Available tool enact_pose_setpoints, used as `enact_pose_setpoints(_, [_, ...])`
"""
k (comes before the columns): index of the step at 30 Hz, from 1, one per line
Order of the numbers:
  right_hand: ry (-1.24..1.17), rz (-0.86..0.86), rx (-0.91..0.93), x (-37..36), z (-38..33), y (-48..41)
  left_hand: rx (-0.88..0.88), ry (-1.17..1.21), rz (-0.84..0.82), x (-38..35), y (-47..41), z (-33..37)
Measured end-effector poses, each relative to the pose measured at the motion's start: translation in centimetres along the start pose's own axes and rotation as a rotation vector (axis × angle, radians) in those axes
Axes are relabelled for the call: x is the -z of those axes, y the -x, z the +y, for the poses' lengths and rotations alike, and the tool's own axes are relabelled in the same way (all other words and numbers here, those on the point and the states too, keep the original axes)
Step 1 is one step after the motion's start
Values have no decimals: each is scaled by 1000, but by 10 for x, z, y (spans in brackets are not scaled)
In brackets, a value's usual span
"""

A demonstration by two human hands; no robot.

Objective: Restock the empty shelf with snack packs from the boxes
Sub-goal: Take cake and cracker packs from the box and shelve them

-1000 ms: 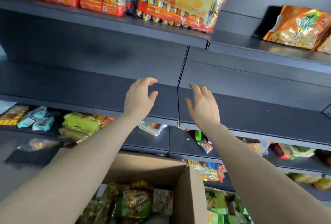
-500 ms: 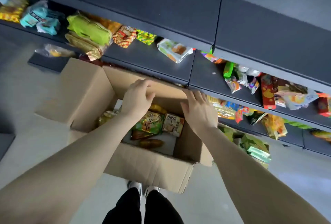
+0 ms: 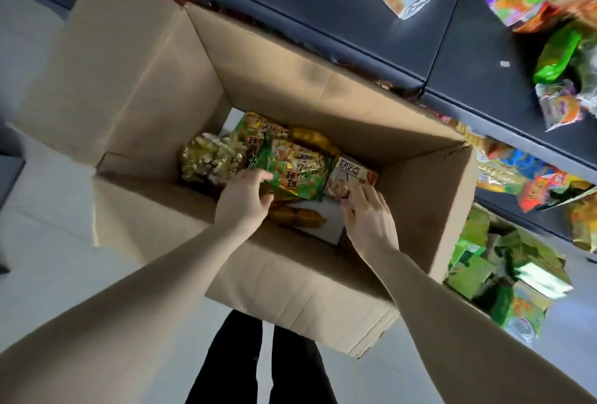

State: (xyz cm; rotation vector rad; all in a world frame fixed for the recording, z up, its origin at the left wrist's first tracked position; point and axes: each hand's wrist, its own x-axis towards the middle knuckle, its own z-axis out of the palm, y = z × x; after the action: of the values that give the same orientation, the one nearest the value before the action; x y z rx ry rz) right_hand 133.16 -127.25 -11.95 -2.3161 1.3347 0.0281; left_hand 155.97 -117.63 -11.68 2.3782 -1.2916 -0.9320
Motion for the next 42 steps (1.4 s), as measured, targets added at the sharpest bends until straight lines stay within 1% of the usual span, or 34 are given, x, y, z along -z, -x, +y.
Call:
enact_pose_setpoints(4, [27, -130, -29, -60, 21, -22, 86, -18, -96, -40, -31, -31])
enact_pose_setpoints(8, [56, -272, -62, -111, 36, -58, 122, -42, -171, -68, -68, -55])
enact_pose_setpoints(10, [88, -309, -59, -131, 42, -78, 148, -72, -213, -78, -88, -67])
enact_pose_setpoints(13, [120, -321, -62, -155, 49, -112, 198, -95, -253, -91, -122, -85])
enact_pose_setpoints(16, [129, -342, -43, -181, 51, -148, 206, -107, -255, -104, -152, -104])
enact_pose_setpoints(19, [158, -327, 13, -208, 48, -182, 200, -137, -267, -119, -171, -118])
enact_pose_setpoints(21, [133, -305, 53, -224, 44, -199, 216, -156, -294, -130, -179, -124])
enact_pose_setpoints(24, [150, -299, 83, -247, 40, -215, 223, -133, -334, -148, -185, -134])
enact_pose_setpoints(27, [169, -304, 65, -272, 40, -220, 194, -117, -373, -164, -193, -145])
enact_pose_setpoints(29, [210, -290, 39, -281, 41, -216, 186, -111, -408, -171, -196, -149])
enact_pose_setpoints(32, [255, -302, -55, -286, 50, -207, 155, -93, -446, -177, -199, -153])
enact_pose_setpoints(35, [186, -404, -61, -283, 66, -195, 151, -97, -484, -180, -198, -151])
enact_pose_setpoints(39, [70, -393, -90, -271, 81, -177, 200, -34, -533, -179, -193, -143])
enact_pose_setpoints(40, [59, -392, -91, -266, 83, -175, 205, 4, -526, -179, -191, -141])
enact_pose_setpoints(42, [36, -413, -70, -256, 85, -173, 202, 87, -453, -178, -188, -137])
